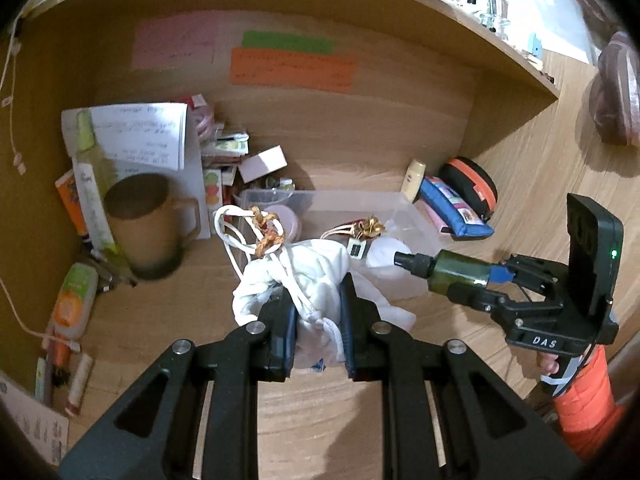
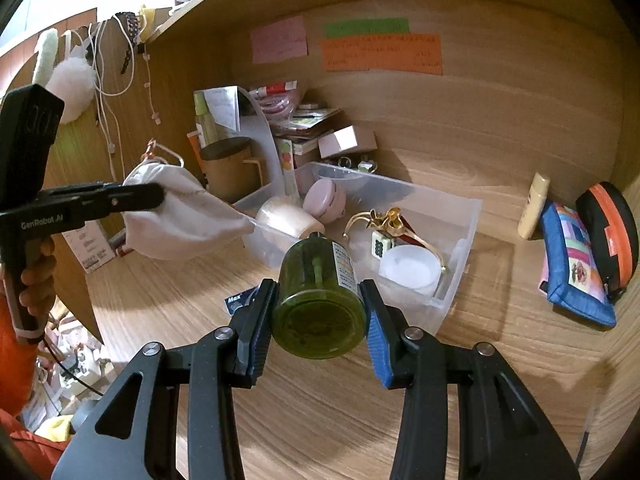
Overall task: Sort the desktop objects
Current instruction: 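Carry the white pouch and green bottle over the box with both grippers, then open both grippers to drop the pouch and bottle into the box, then grasp the blue card packet with the left gripper while the right grasps the white seashell, then carry the blue packet and seashell over the box with both grippers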
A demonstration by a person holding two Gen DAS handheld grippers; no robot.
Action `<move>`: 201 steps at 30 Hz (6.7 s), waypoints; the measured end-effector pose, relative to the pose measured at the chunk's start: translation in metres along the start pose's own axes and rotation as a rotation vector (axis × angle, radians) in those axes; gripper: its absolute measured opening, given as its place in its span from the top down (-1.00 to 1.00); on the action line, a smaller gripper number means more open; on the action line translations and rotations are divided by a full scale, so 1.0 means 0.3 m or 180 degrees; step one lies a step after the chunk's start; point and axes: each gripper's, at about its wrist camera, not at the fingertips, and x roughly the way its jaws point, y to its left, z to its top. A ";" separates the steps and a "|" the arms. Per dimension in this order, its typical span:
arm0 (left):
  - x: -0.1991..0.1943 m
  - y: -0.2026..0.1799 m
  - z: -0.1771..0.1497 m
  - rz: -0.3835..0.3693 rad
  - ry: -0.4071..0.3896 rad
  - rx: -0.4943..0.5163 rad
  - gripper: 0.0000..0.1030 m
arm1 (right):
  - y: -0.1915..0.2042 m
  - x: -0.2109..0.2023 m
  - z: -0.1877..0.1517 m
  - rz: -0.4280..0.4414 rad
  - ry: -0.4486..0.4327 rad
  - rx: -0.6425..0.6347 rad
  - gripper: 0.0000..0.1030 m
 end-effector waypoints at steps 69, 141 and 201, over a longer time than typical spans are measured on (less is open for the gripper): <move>0.647 -0.023 0.192 -0.0196 0.0575 0.0589 0.60 | -0.236 0.414 0.181 -0.0735 0.0632 -0.0067 0.25; 0.274 0.235 -0.219 0.0295 0.0698 0.0130 -0.92 | 0.221 0.437 -0.059 -0.0191 0.1035 -0.0349 0.09; 0.239 0.042 -0.155 0.0070 0.0474 0.0253 0.48 | 0.056 0.093 -0.057 -0.0034 0.0347 0.0254 0.59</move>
